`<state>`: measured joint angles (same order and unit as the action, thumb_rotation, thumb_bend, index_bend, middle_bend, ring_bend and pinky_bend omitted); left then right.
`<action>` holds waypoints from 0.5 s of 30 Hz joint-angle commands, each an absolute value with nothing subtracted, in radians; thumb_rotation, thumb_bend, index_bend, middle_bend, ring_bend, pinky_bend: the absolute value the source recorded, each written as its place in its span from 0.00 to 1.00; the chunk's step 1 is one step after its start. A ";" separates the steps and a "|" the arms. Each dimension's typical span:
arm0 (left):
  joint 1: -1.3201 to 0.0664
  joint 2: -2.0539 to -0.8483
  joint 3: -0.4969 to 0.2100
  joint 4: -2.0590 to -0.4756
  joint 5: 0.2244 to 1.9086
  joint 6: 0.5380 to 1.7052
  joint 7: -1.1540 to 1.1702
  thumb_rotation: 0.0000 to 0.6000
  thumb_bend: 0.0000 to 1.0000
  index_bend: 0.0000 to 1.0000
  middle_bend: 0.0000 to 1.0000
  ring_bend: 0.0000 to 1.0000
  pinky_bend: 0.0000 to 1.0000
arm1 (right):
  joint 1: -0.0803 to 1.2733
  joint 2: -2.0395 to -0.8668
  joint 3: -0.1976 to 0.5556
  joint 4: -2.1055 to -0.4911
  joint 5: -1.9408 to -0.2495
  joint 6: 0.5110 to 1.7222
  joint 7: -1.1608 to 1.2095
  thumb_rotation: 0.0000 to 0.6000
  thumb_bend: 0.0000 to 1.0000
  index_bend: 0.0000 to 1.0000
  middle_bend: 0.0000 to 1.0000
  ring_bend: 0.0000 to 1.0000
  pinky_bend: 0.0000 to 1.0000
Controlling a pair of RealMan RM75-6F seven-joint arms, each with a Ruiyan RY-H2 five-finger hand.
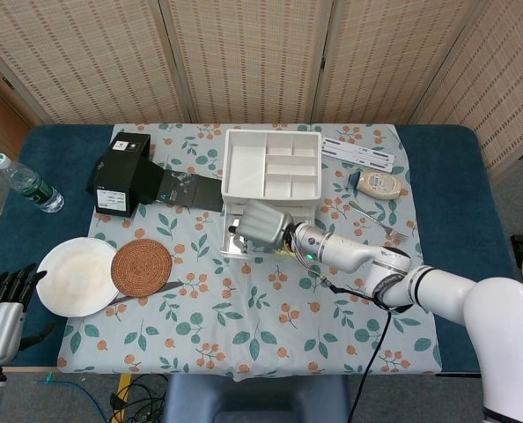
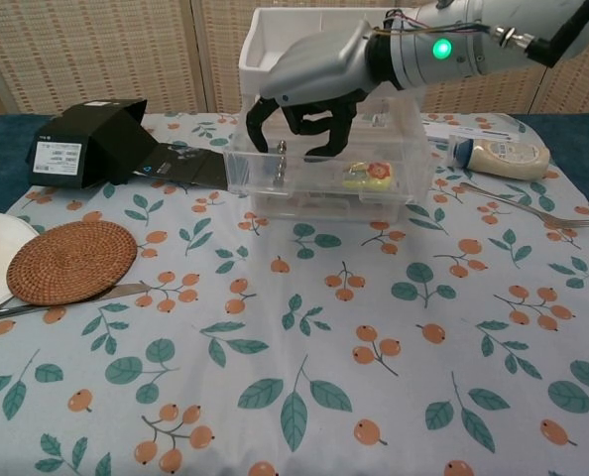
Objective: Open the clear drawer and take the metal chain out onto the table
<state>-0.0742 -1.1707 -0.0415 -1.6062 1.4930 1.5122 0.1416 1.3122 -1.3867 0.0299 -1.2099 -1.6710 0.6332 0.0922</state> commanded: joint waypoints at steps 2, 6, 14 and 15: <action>-0.073 -1.171 -0.042 -1.604 1.491 1.513 0.140 1.00 0.17 0.16 0.11 0.12 0.09 | 1.312 -1.401 0.036 -1.196 -1.660 0.633 0.080 1.00 0.26 0.30 0.89 0.97 1.00; -0.074 -1.173 -0.042 -1.603 1.491 1.511 0.140 1.00 0.17 0.16 0.11 0.12 0.09 | 1.311 -1.411 0.040 -1.188 -1.652 0.634 0.072 1.00 0.23 0.30 0.89 0.97 1.00; -0.073 -1.174 -0.043 -1.601 1.492 1.514 0.139 1.00 0.17 0.16 0.11 0.12 0.09 | 1.320 -1.420 0.045 -1.183 -1.640 0.618 0.075 1.00 0.33 0.30 0.89 0.97 1.00; -0.072 -1.174 -0.042 -1.601 1.492 1.515 0.138 1.00 0.17 0.16 0.11 0.12 0.09 | 1.321 -1.421 0.045 -1.183 -1.639 0.617 0.075 1.00 0.34 0.30 0.89 0.97 1.00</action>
<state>-0.0723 -1.1742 -0.0423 -1.6011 1.4916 1.5147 0.1384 1.3207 -1.4200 0.0451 -1.1832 -1.6395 0.6173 0.0747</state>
